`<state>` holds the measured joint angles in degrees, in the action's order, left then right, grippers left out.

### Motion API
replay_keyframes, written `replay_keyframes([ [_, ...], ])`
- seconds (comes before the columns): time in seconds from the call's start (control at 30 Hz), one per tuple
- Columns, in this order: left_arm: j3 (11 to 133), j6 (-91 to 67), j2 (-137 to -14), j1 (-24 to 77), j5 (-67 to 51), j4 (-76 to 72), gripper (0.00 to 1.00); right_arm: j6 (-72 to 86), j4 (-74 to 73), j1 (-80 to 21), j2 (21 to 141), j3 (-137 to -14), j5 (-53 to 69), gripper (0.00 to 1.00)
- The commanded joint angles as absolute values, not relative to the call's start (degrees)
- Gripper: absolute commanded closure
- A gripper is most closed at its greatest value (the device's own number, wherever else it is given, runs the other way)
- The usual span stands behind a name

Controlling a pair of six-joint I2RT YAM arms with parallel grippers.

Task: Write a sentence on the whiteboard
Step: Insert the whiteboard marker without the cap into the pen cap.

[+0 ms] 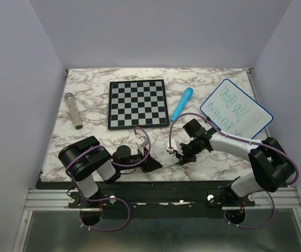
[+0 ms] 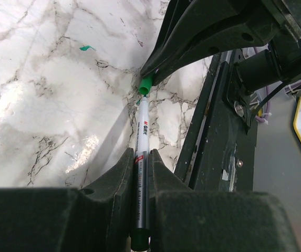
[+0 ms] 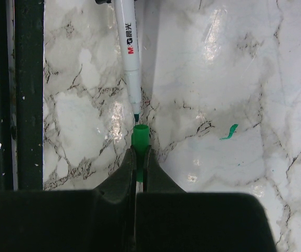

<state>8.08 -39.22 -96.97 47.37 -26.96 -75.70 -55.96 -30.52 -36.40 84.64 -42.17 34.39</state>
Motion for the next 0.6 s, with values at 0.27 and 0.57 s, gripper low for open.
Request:
replay_keyframes([
  [0.27,8.9,-38.2,-97.3,47.7,-26.7,-96.6,1.00,-56.4,-30.5,-36.3,84.7,-43.2,35.2,0.99],
  [0.57,10.0,-38.7,-98.3,47.7,-27.5,-96.6,1.00,-56.0,-30.4,-36.3,85.0,-43.7,35.3,0.99],
])
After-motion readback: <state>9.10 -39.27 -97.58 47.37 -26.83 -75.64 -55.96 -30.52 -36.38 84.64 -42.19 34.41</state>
